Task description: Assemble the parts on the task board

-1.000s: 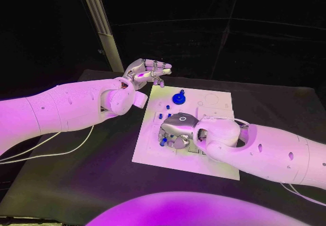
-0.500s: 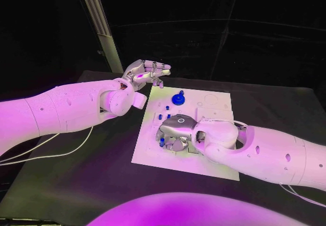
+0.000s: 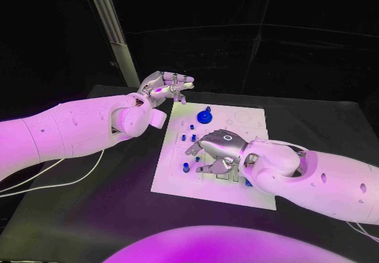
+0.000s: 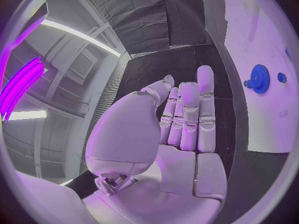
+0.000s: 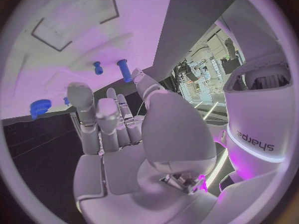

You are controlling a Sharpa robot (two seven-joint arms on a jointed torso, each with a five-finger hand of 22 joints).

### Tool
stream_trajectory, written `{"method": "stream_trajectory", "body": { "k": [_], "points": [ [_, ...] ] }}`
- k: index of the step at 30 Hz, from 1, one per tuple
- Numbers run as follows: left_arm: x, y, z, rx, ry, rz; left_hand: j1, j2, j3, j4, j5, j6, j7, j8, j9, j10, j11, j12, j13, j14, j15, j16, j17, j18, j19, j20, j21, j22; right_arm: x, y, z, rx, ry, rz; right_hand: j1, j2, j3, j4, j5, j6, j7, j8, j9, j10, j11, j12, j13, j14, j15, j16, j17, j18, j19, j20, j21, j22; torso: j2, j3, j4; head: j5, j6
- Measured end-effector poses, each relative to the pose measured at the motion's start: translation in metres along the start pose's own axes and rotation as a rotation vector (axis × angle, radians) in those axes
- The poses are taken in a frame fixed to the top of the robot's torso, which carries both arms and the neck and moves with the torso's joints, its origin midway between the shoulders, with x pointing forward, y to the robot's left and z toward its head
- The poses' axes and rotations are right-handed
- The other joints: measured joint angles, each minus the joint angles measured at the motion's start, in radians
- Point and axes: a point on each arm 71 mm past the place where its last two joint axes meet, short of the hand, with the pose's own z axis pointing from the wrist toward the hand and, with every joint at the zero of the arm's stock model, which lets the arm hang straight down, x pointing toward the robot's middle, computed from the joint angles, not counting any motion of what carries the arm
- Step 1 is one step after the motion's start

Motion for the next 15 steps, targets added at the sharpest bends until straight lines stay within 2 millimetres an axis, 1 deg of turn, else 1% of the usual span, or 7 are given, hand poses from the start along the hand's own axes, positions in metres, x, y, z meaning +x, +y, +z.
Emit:
{"method": "stream_trajectory", "body": {
  "k": [2, 4, 6, 9, 11, 12, 15],
  "points": [
    [-0.001, 0.000, 0.000, 0.000, -0.001, 0.000, 0.000, 0.000, 0.000, 0.000, 0.000, 0.000, 0.000, 0.000, 0.000, 0.000, 0.000, 0.000, 0.000, 0.000, 0.000, 0.000, 0.000, 0.000, 0.000, 0.000, 0.000, 0.000, -0.004, -0.007, -0.011, 0.022, -0.014, 0.023, 0.005, 0.006, -0.008, 0.002, 0.001, 0.018, -0.002, 0.004, 0.003, 0.022, -0.001, 0.015, 0.002, 0.004, -0.004, 0.009, 0.011, 0.000, 0.009, -0.002, 0.006, 0.014, -0.001, -0.0003, -0.0013, -0.009, 0.002],
    [-0.002, 0.000, -0.001, -0.001, -0.003, 0.001, 0.000, 0.000, 0.000, 0.000, 0.000, 0.000, 0.000, 0.000, 0.000, 0.000, 0.000, 0.000, 0.000, 0.000, 0.000, 0.000, 0.000, 0.000, 0.000, 0.000, 0.000, 0.000, -0.010, -0.018, -0.026, 0.065, -0.030, 0.061, -0.002, 0.022, -0.017, 0.009, 0.007, 0.055, -0.004, 0.020, 0.009, 0.095, -0.009, 0.060, 0.017, 0.012, -0.012, 0.029, 0.041, 0.000, 0.031, -0.002, 0.034, 0.053, -0.004, -0.0008, -0.0036, -0.023, 0.007],
    [-0.004, 0.000, -0.002, -0.002, -0.006, 0.001, 0.000, 0.000, 0.000, 0.000, 0.000, 0.000, 0.000, 0.000, 0.000, 0.000, 0.000, 0.000, 0.000, 0.000, 0.000, 0.000, 0.000, 0.000, 0.000, 0.000, 0.000, 0.000, -0.015, -0.028, -0.038, 0.108, -0.039, 0.101, -0.008, 0.027, -0.025, 0.017, 0.007, 0.080, -0.018, 0.034, 0.014, 0.213, -0.030, 0.131, 0.049, 0.020, -0.020, 0.057, 0.087, 0.000, 0.046, -0.013, 0.056, 0.087, -0.006, -0.0015, -0.0075, -0.043, 0.016],
    [-0.008, -0.001, -0.005, -0.003, -0.014, 0.003, 0.000, 0.000, 0.002, 0.002, 0.000, 0.000, 0.000, 0.000, 0.000, 0.000, 0.000, 0.000, 0.000, 0.000, 0.000, 0.000, -0.002, 0.000, 0.000, 0.000, 0.000, 0.000, -0.019, -0.043, -0.059, 0.189, -0.042, 0.172, -0.053, 0.028, -0.065, 0.054, 0.026, 0.129, -0.047, 0.065, 0.023, 0.341, -0.065, 0.246, 0.121, 0.020, -0.050, 0.077, 0.118, 0.000, 0.072, -0.039, 0.089, 0.136, -0.010, -0.0025, -0.0141, -0.070, 0.028],
    [-0.012, -0.001, -0.006, -0.003, -0.020, 0.005, 0.000, 0.000, 0.003, 0.003, 0.000, 0.000, 0.000, 0.000, 0.000, 0.000, 0.000, 0.000, 0.000, 0.000, 0.000, 0.000, -0.003, 0.000, 0.000, 0.000, 0.000, 0.000, -0.020, -0.052, -0.073, 0.247, -0.041, 0.207, -0.078, 0.026, -0.095, 0.078, 0.048, 0.153, -0.064, 0.087, 0.030, 0.362, -0.081, 0.319, 0.184, 0.021, -0.065, 0.096, 0.143, -0.005, 0.090, -0.057, 0.117, 0.179, -0.013, -0.0031, -0.0185, -0.085, 0.033],
    [-0.013, -0.001, -0.007, -0.004, -0.023, 0.006, 0.000, 0.000, 0.003, 0.003, 0.000, 0.000, 0.000, 0.000, 0.000, 0.000, 0.000, 0.000, 0.000, 0.000, 0.000, 0.000, -0.003, 0.000, 0.000, 0.000, 0.000, 0.000, -0.021, -0.058, -0.080, 0.285, -0.041, 0.228, -0.082, 0.030, -0.120, 0.092, 0.058, 0.163, -0.072, 0.101, 0.034, 0.359, -0.087, 0.400, 0.271, 0.020, -0.076, 0.114, 0.166, -0.024, 0.105, -0.061, 0.137, 0.209, -0.014, -0.0033, -0.0207, -0.092, 0.035],
    [-0.014, -0.001, -0.008, -0.004, -0.025, 0.007, 0.000, 0.000, 0.003, 0.003, 0.000, 0.000, 0.000, 0.000, 0.000, 0.000, 0.000, 0.004, 0.000, 0.000, 0.000, 0.000, -0.004, 0.000, 0.000, 0.000, -0.004, 0.000, -0.022, -0.068, -0.095, 0.366, -0.038, 0.263, -0.096, 0.044, -0.160, 0.127, 0.081, 0.166, -0.076, 0.111, 0.038, 0.349, -0.090, 0.584, 0.483, 0.019, -0.077, 0.145, 0.213, -0.025, 0.123, -0.069, 0.167, 0.256, -0.019, -0.0043, -0.0282, -0.107, 0.041]
  ]
}}
